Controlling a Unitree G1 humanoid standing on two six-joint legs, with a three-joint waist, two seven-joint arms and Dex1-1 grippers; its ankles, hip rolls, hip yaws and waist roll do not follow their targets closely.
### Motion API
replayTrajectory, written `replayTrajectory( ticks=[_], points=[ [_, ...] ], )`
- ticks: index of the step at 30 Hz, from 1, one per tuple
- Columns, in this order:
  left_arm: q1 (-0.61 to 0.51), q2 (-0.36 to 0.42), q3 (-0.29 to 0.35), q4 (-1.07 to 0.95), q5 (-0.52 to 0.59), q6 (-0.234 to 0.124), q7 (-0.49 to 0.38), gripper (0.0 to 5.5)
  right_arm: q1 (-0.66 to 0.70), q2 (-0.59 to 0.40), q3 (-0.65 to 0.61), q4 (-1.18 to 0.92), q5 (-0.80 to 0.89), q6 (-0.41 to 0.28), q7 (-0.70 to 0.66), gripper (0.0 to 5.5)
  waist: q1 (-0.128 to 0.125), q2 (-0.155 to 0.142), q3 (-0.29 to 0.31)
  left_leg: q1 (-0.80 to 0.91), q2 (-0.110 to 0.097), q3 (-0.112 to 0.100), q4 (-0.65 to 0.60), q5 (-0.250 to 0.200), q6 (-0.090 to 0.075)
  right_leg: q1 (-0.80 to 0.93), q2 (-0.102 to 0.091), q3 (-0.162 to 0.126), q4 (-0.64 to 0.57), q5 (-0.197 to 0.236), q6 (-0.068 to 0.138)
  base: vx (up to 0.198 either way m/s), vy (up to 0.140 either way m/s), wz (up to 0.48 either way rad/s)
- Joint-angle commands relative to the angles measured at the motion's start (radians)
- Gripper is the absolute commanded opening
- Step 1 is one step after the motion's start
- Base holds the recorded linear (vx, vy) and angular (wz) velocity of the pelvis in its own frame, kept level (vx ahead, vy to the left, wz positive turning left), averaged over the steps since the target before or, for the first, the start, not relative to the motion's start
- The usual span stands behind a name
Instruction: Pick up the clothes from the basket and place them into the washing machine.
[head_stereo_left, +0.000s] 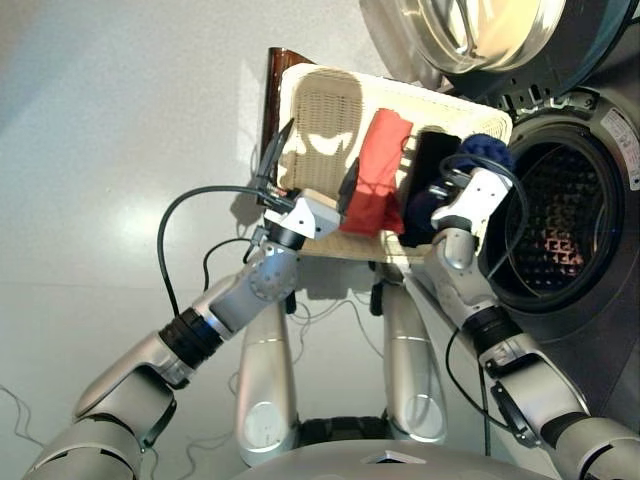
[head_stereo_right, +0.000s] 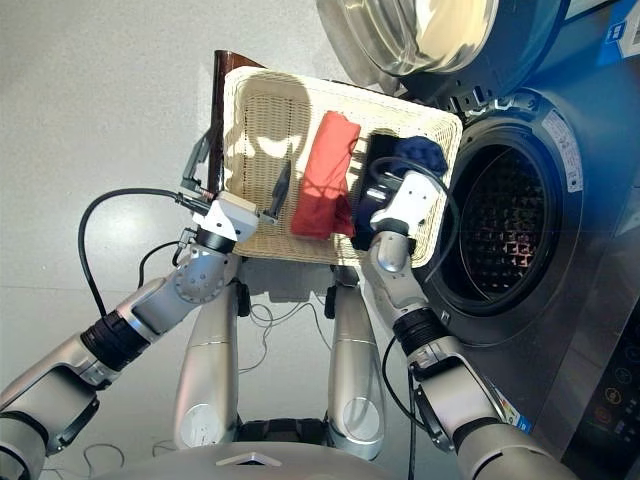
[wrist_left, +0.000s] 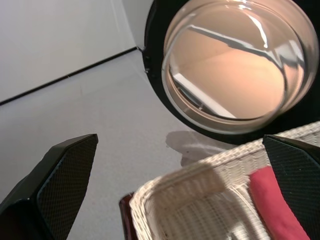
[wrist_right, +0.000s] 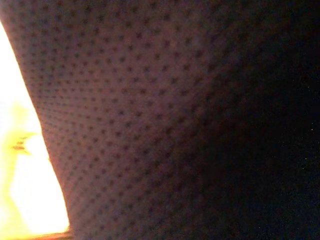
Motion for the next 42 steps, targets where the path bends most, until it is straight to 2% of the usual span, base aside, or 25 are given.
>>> replayTrajectory(
  ticks=[1, 3, 7, 11, 14, 18, 23, 27, 34, 40, 41, 42],
  points=[
    [-0.01, -0.026, -0.015, -0.121, -0.009, -0.071, 0.023, 5.5, -0.083, -0.087, -0.091, 0.019, -0.106, 0.018, -0.126, 0.0, -0.009, 0.05, -0.013, 0.019, 0.003, 0.025, 0.081, -0.11, -0.033, -0.061, -0.004, 0.022, 0.028, -0.007, 0.006, 0.0, 0.0, 0.0],
    [-0.015, -0.031, -0.018, -0.121, -0.011, -0.069, 0.023, 5.5, -0.101, -0.094, -0.103, 0.053, -0.096, 0.015, -0.143, 0.0, -0.006, 0.054, -0.013, 0.012, 0.002, 0.023, 0.087, -0.113, -0.032, -0.065, -0.005, 0.021, 0.031, -0.008, 0.006, 0.0, 0.0, 0.0],
    [-0.033, -0.037, -0.032, -0.134, -0.021, -0.071, 0.018, 5.5, -0.168, -0.171, -0.103, 0.246, -0.139, 0.089, -0.212, 0.0, 0.007, 0.07, -0.013, -0.021, -0.005, 0.009, 0.118, -0.123, -0.031, -0.09, -0.007, 0.02, 0.061, -0.022, 0.005, 0.0, 0.0, 0.0],
    [-0.035, -0.035, -0.035, -0.143, -0.029, -0.064, 0.015, 5.5, -0.203, -0.214, -0.092, 0.345, -0.149, 0.142, -0.238, 0.0, 0.012, 0.078, -0.013, -0.065, -0.006, 0.0, 0.172, -0.142, -0.033, -0.132, -0.008, 0.024, 0.122, -0.043, 0.001, -0.011, 0.0, 0.051],
    [-0.03, -0.022, -0.041, -0.151, -0.036, -0.058, 0.007, 5.5, -0.224, -0.297, -0.092, 0.452, -0.133, 0.191, -0.229, 0.0, 0.013, 0.082, -0.013, -0.139, -0.008, -0.018, 0.266, -0.173, -0.035, -0.2, -0.005, 0.033, 0.217, -0.075, -0.009, -0.061, -0.01, 0.198],
    [-0.023, -0.005, -0.046, -0.172, -0.045, -0.039, 0.012, 5.5, -0.26, -0.374, -0.124, 0.551, -0.044, 0.199, -0.235, 0.0, 0.017, 0.092, -0.013, -0.217, -0.005, -0.028, 0.347, -0.198, -0.035, -0.275, -0.008, 0.032, 0.303, -0.102, -0.018, -0.054, 0.0, 0.22],
    [-0.034, 0.02, -0.053, -0.187, -0.073, -0.018, 0.013, 5.5, -0.337, -0.437, -0.16, 0.685, 0.178, 0.186, -0.187, 0.0, 0.029, 0.097, -0.013, -0.297, 0.004, -0.039, 0.44, -0.227, -0.035, -0.353, -0.008, 0.033, 0.391, -0.129, -0.026, -0.02, -0.001, 0.026],
    [-0.026, 0.04, -0.015, -0.208, -0.09, -0.012, 0.039, 5.5, -0.353, -0.46, -0.166, 0.71, 0.258, 0.188, -0.154, 0.0, 0.027, 0.097, -0.013, -0.357, 0.015, -0.043, 0.499, -0.245, -0.038, -0.416, -0.007, 0.037, 0.445, -0.142, -0.027, 0.0, 0.0, 0.0],
    [-0.014, 0.098, 0.029, -0.27, -0.129, -0.031, 0.044, 5.5, -0.34, -0.582, -0.164, 0.761, 0.322, 0.198, -0.09, 0.0, 0.021, 0.089, -0.013, -0.41, 0.022, -0.047, 0.514, -0.244, -0.039, -0.469, -0.004, 0.035, 0.459, -0.143, -0.024, 0.0, 0.0, 0.0],
    [0.01, 0.113, 0.037, -0.273, -0.141, -0.016, 0.051, 5.5, -0.338, -0.615, -0.164, 0.717, 0.345, 0.161, -0.1, 0.0, 0.004, 0.076, -0.013, -0.407, 0.027, -0.034, 0.493, -0.237, -0.043, -0.477, -0.002, 0.039, 0.446, -0.139, -0.025, 0.0, 0.0, 0.0],
    [0.014, 0.112, 0.043, -0.272, -0.142, -0.013, 0.055, 5.5, -0.332, -0.608, -0.159, 0.684, 0.341, 0.151, -0.11, 0.69, -0.001, 0.07, -0.013, -0.404, 0.028, -0.03, 0.487, -0.234, -0.045, -0.477, -0.001, 0.04, 0.441, -0.137, -0.024, 0.0, 0.0, 0.0],
    [0.015, 0.111, 0.046, -0.27, -0.142, -0.01, 0.057, 5.5, -0.324, -0.602, -0.154, 0.651, 0.34, 0.142, -0.097, 2.42, -0.006, 0.065, -0.013, -0.402, 0.03, -0.027, 0.481, -0.231, -0.046, -0.475, -0.001, 0.04, 0.434, -0.135, -0.025, 0.0, 0.0, 0.0]
  ],
)
